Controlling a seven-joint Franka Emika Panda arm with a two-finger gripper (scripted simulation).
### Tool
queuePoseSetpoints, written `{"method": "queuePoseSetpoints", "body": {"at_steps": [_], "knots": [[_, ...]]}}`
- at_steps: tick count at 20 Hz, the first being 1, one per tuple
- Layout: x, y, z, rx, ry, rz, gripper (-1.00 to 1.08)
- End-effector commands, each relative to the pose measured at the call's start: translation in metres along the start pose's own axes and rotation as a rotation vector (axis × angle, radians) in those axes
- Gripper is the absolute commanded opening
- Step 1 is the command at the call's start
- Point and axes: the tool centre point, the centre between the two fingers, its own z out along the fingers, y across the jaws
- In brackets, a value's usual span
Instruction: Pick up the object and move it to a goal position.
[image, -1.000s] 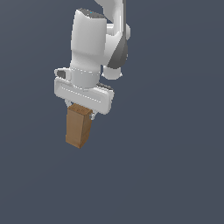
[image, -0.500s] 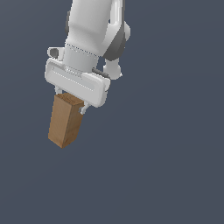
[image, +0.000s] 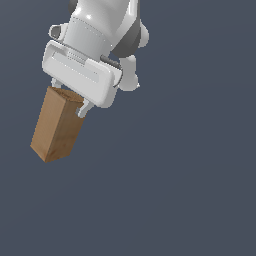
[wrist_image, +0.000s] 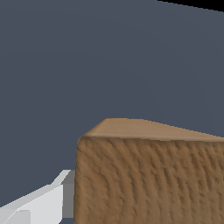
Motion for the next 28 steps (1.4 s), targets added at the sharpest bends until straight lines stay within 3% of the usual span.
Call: {"method": "queuePoseSetpoints", "body": {"at_steps": [1,16,28], "knots": [[0.016,0.004,-0.015,-0.010,0.045,0.034,-1.00],[0.067,0.026,-0.082,-0.104,0.240,0.196,-1.00],[0.078,0.032,-0.105,-0.135,0.299,0.244,-1.00]]}}
